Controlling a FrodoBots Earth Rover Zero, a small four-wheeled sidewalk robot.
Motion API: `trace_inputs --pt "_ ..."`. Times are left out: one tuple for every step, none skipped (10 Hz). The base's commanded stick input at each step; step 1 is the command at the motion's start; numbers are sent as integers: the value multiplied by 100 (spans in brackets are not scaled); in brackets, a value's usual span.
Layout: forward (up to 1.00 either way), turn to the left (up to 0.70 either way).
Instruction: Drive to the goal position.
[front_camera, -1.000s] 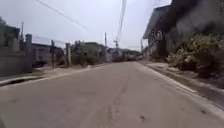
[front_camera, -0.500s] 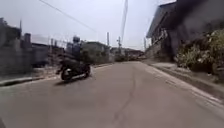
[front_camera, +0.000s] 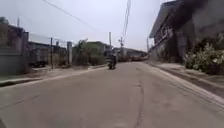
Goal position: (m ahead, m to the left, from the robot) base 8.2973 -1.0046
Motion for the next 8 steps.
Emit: trace_inputs --pt "100 -39" --pt "100 -39" --pt "100 -39" --pt "100 -39" --pt "100 -39" --pt "100 -39" --pt "100 -39" --pt "100 -39"
